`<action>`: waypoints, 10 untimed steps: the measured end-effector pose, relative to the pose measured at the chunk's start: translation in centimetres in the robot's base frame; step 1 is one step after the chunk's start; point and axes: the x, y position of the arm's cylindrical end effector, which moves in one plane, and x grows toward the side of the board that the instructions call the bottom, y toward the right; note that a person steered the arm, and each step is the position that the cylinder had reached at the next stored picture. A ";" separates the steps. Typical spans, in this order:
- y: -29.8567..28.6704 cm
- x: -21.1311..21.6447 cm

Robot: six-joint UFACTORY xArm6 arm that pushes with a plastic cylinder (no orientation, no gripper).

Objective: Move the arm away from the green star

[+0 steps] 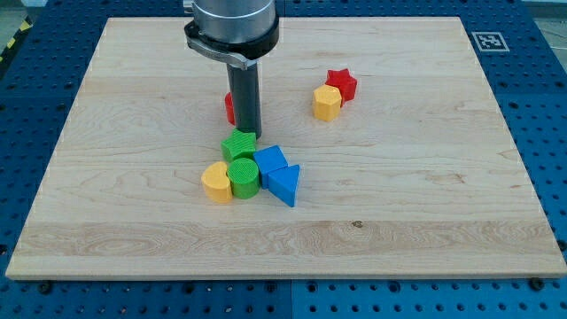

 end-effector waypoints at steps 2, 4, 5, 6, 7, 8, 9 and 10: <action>0.0 0.0; 0.1 -1.8; 0.3 -2.3; 2.1 -2.6; 2.8 -2.6; 4.2 -2.6; 6.8 -2.6; 5.4 -2.6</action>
